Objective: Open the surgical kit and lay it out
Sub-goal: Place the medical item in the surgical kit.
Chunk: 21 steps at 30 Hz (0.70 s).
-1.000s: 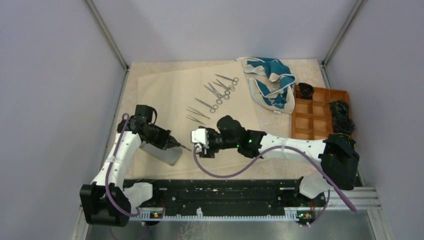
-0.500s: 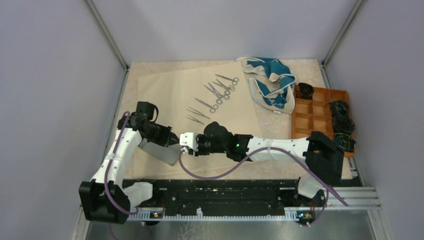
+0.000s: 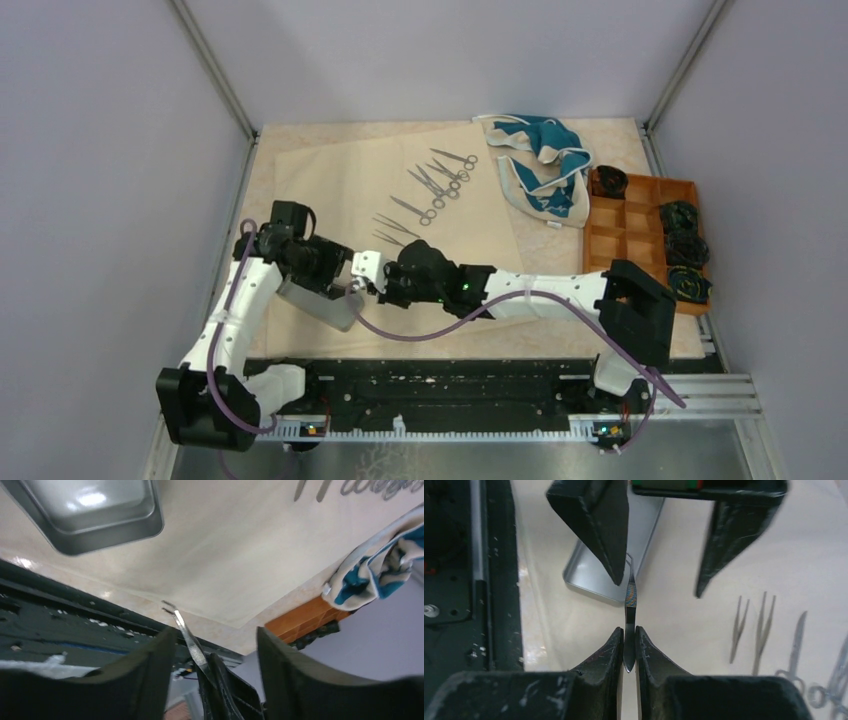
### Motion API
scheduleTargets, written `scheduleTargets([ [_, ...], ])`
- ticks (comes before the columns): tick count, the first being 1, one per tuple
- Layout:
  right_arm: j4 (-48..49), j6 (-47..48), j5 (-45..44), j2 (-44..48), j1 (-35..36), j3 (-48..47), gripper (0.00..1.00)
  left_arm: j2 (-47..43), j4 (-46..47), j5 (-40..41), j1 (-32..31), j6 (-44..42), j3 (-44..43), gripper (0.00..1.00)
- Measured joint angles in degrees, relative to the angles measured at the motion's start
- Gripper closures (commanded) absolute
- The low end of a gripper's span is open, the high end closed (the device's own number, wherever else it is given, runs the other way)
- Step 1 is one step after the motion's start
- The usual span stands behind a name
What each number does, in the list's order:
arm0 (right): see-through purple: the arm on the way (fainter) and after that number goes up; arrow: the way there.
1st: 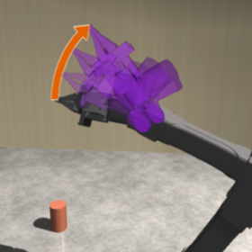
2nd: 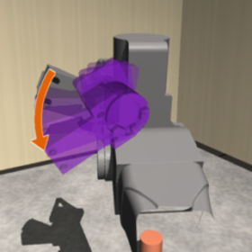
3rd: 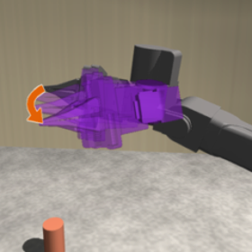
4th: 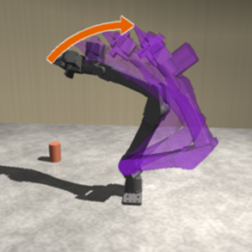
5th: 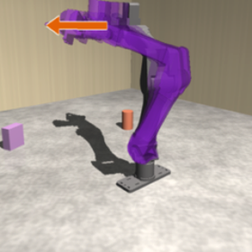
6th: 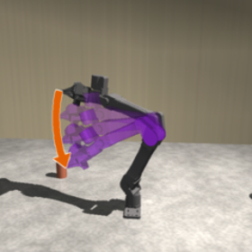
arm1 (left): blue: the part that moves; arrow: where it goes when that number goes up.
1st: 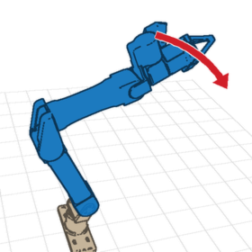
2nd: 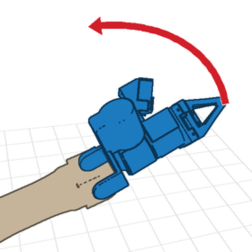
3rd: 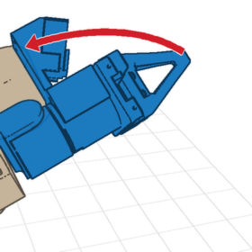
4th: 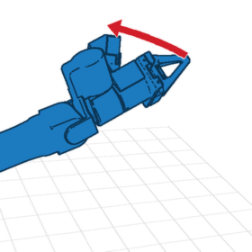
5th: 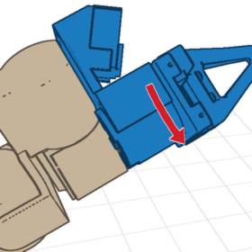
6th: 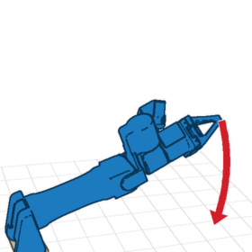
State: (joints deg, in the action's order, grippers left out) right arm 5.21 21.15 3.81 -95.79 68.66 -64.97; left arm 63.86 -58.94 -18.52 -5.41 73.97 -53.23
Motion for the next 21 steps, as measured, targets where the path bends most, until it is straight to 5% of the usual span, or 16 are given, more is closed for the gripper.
scheduleTargets([
  [3, 1.2, -6.5, 2.5, 0.0, -0.9, 0.1, 1.0, -0.7, 0.7, 2.4, -0.1, -2.6, -2.7, 0.14],
  [11, 14.2, -35.7, 11.0, -2.8, -11.1, 1.6, 1.0, -0.6, -2.6, 18.4, -0.3, -17.1, -24.9, 0.09],
  [21, 22.1, -66.8, 17.2, -19.8, -19.1, -0.3, 1.0, -1.7, -2.1, 25.3, -0.3, -35.2, -30.5, 0.08],
])
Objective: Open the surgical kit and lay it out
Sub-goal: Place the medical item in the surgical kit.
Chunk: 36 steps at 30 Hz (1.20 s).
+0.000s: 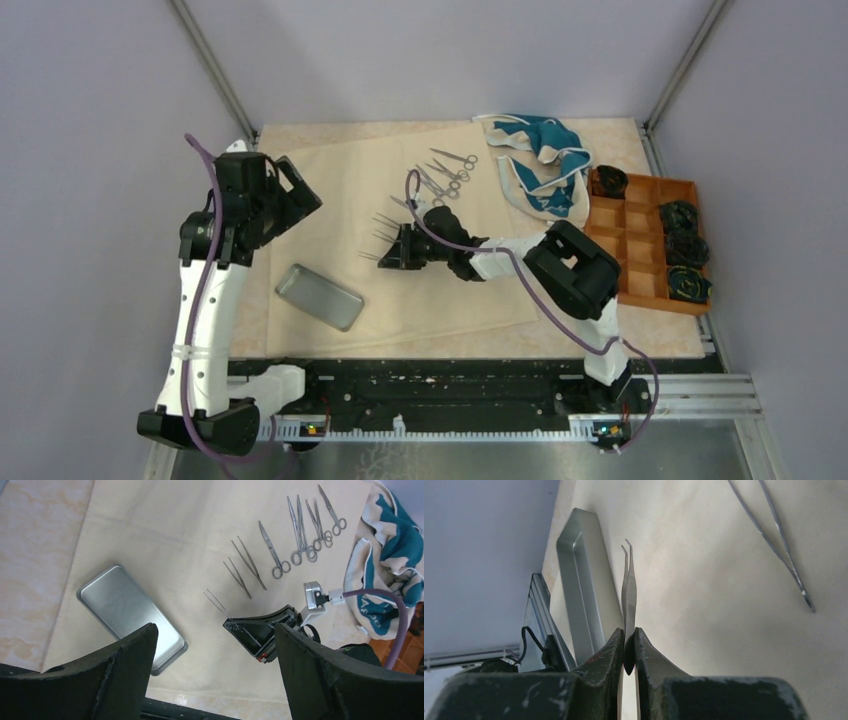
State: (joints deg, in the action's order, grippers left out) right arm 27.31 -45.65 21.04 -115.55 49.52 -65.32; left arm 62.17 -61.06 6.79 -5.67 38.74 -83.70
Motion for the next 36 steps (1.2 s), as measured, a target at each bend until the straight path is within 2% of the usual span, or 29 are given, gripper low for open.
scheduleTargets([
  [10, 1.8, -10.9, 0.8, -6.2, -2.7, -1.6, 1.0, 0.2, 2.7, 0.4, -0.9, -11.6, 0.0, 0.08],
  [17, 1.9, -13.6, -0.5, -7.3, -3.6, -1.7, 1.0, 1.1, 3.9, 1.8, -5.4, -15.1, 0.0, 0.06],
  [24, 3.7, -15.0, -1.5, -9.2, -3.9, -2.4, 1.0, 1.4, 4.1, 3.6, -6.8, -16.5, 0.0, 0.06],
  [30, 4.3, -15.5, -2.0, -10.2, -4.0, -3.4, 0.9, 1.4, 4.1, 4.6, -6.9, -16.7, 0.0, 0.05],
  [36, 1.6, -15.4, -3.0, -10.3, -4.1, -4.4, 0.75, 1.4, 4.1, 5.0, -6.9, -16.7, 0.0, 0.05],
])
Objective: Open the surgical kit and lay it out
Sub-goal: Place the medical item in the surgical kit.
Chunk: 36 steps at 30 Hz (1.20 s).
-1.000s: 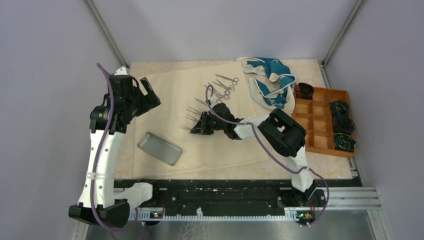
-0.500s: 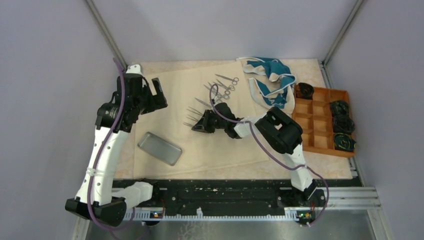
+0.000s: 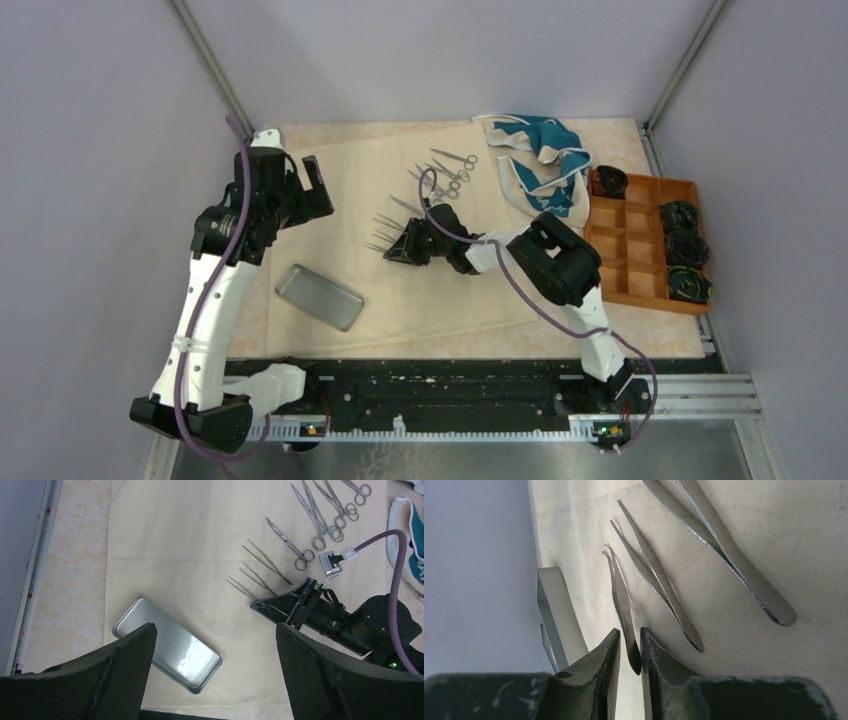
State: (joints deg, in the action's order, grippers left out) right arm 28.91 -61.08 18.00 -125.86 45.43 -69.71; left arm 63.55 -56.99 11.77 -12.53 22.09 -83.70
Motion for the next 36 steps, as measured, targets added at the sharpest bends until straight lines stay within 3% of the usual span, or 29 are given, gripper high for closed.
scheduleTargets([
  [11, -9.1, 0.0, -0.7, 0.7, -0.2, -4.5, 0.49, 0.3, 0.0, 0.8, 0.0, 0.1, 0.0, 0.04],
  [21, -18.4, 1.3, -3.2, 3.9, -0.1, -5.5, 0.46, 0.9, 0.0, 1.2, 0.0, 0.1, -0.4, 0.04],
  [30, -25.6, 5.4, -3.8, 7.0, 0.2, -5.8, 0.27, 1.2, -0.2, 2.5, 0.0, -0.3, -1.5, 0.02],
  [36, -35.8, 14.0, -6.7, 15.9, 0.2, -5.2, 0.19, 0.9, -0.2, 2.0, 0.0, -1.2, -2.1, 0.02],
])
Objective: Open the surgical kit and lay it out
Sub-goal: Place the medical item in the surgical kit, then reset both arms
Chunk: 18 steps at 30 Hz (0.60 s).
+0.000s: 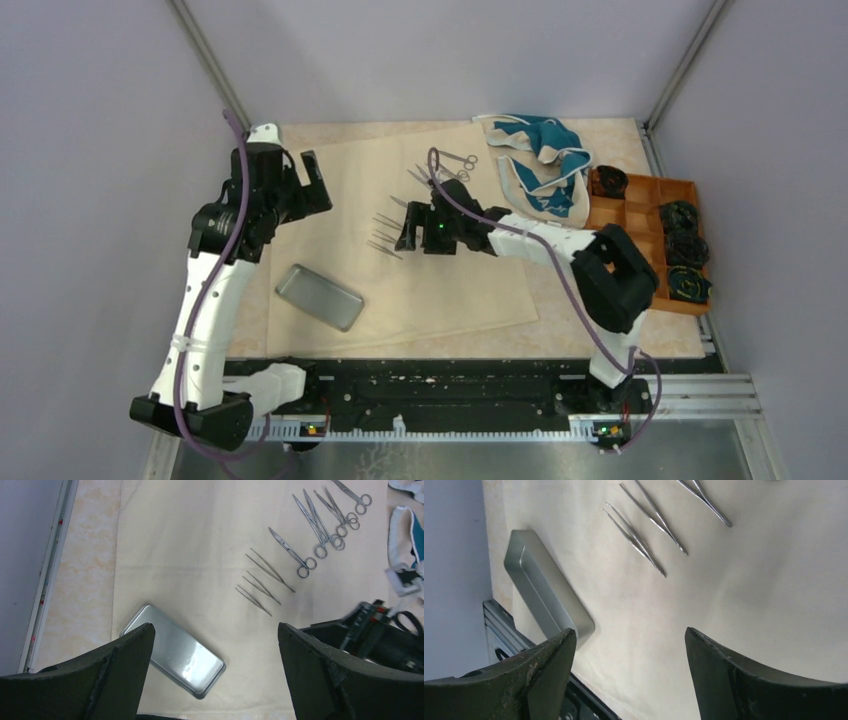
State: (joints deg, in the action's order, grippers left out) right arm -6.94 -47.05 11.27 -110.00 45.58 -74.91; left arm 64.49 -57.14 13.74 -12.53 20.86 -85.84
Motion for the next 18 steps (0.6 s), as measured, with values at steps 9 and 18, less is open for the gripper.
scheduleTargets([
  [9, -12.5, 17.0, -12.5, 28.0, -0.9, 5.2, 0.01, -3.4, 0.7, -3.0, 0.0, 1.6, 0.2, 0.01],
  [18, -26.9, 25.1, -25.5, 40.9, -2.9, 1.6, 0.01, -9.7, 6.9, -7.8, 0.0, 2.3, 1.3, 0.01],
])
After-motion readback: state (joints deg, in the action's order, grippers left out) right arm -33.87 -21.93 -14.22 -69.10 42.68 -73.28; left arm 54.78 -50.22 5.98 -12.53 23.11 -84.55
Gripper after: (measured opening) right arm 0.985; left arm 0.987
